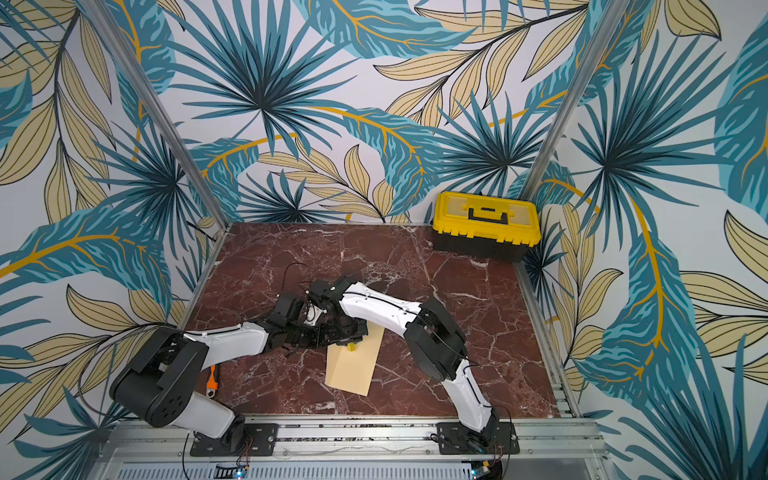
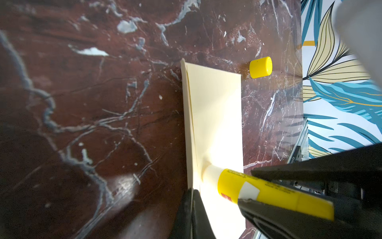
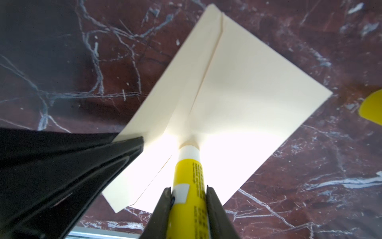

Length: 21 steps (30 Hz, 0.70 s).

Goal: Seal the envelope with a glue stick
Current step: Apply the envelope at the center of the board.

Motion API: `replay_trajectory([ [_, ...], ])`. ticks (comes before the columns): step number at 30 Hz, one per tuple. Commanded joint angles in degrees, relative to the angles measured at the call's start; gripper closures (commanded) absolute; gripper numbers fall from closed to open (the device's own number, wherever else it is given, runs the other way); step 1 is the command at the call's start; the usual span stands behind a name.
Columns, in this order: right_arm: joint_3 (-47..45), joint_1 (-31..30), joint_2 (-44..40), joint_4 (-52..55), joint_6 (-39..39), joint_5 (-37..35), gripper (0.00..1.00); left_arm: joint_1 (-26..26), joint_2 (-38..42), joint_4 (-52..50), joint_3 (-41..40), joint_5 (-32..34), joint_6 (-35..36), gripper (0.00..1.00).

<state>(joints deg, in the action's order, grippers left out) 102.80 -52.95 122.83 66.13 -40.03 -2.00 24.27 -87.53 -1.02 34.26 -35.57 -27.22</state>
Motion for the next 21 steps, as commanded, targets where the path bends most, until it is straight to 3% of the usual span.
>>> replay_trajectory([
  [1, -0.59, 0.28, 2.8, 3.55, 0.34, -6.72, 1.0, -0.28, 0.13, -0.92, 0.89, -0.98, 1.56, 0.94],
  [21, -4.73, 1.41, -3.07, -3.85, -1.45, -4.44, 1.0, -0.36, -0.16, -2.24, 1.53, -1.2, 2.0, 0.96],
])
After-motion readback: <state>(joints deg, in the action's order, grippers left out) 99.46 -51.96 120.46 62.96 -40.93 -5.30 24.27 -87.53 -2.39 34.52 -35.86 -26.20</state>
